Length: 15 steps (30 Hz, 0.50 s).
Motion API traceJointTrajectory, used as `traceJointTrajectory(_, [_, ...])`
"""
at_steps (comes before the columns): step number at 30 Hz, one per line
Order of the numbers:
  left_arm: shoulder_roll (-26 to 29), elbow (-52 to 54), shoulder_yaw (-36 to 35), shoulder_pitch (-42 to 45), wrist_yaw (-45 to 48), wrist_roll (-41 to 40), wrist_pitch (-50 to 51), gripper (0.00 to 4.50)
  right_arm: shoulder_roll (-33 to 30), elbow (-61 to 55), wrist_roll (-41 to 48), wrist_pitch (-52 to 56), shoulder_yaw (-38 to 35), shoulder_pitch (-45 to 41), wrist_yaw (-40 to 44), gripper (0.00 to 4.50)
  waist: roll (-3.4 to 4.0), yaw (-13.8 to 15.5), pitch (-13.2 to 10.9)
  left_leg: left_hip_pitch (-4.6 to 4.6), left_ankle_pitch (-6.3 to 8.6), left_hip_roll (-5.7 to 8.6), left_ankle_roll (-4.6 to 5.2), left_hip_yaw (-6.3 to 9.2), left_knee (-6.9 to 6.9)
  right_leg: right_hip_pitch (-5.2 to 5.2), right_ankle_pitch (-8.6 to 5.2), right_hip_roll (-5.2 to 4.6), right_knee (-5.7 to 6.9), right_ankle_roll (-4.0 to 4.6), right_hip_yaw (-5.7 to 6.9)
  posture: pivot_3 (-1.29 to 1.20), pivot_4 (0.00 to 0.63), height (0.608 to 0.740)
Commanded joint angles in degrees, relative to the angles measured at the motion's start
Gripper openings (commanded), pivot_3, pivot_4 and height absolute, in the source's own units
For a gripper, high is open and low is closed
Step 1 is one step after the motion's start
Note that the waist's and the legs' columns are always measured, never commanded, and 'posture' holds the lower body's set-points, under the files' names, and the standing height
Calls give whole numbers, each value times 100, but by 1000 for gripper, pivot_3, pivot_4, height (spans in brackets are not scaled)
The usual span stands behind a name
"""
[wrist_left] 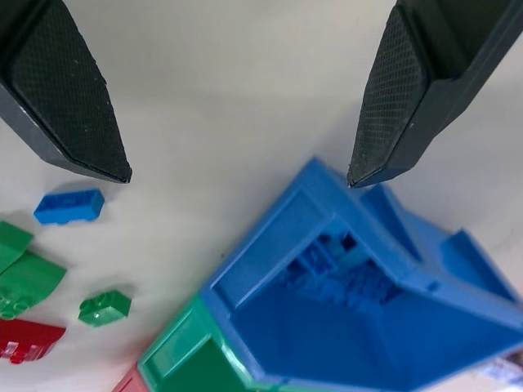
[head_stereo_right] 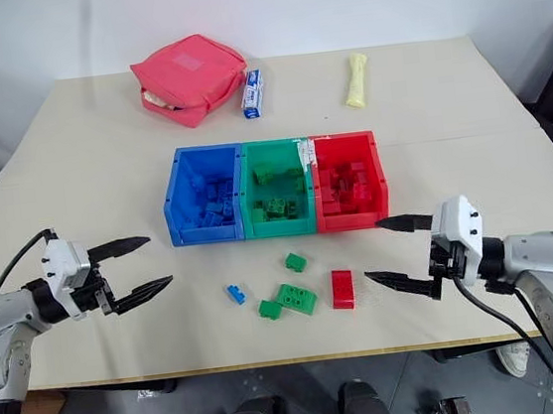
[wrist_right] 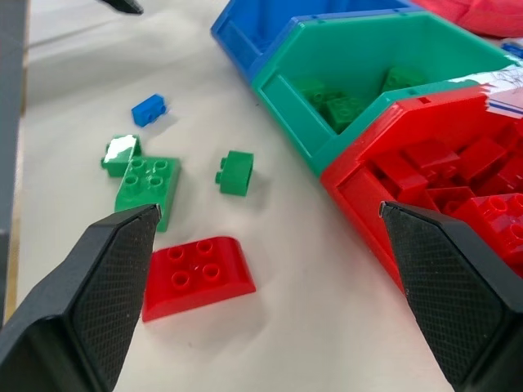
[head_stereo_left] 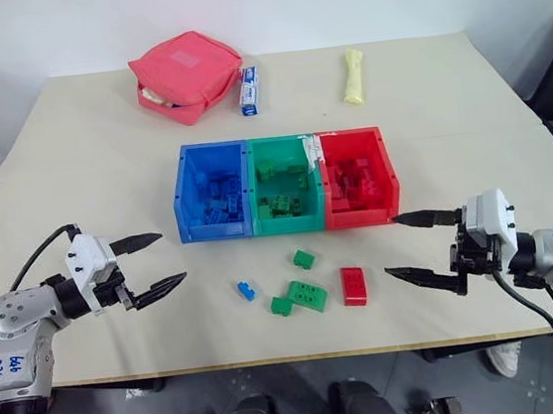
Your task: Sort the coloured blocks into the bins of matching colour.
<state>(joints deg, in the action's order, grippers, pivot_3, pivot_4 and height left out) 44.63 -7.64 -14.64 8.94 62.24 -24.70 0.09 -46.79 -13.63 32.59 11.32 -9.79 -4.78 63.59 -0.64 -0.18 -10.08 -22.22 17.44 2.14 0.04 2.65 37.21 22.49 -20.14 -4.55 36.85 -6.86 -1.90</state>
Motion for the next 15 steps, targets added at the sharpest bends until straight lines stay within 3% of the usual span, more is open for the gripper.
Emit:
traceJointTrajectory(1, [14, 147, -64, 126, -53, -6, -11, 4487, 123, -410, 52, 0, -284, 179, -284, 4500, 0, 4, 0, 0, 0, 0, 0, 0, 0, 0, 0, 0, 0, 0, 0, 0, 150, 740])
traceJointTrajectory(7, [-129, 1239, 463, 275, 184, -578, 978, 4487, 174, -820, 73, 134, -1013, 1067, -691, 4500, -2, 80, 1, -3, 0, 5, 2, 7, 4, -3, 1, -4, 3, -1, 1, 0, 150, 740])
traceJointTrajectory(10, [-223, 1731, 815, 294, 478, -622, 953, 4487, 122, -838, 32, 110, -1416, 1574, -637, 4500, -2, 102, 1, -5, 1, 6, 3, 7, 4, -5, 1, -5, -1, -2, 1, 0, 150, 740])
traceJointTrajectory(15, [-352, 2046, 1269, 301, 755, -435, 690, 4487, 114, -1198, 20, 321, -1196, 1757, -721, 4500, -1, 1, 1, 5, -2, 3, 0, -1, 1, -6, 1, 3, 6, -1, -4, 0, 150, 740])
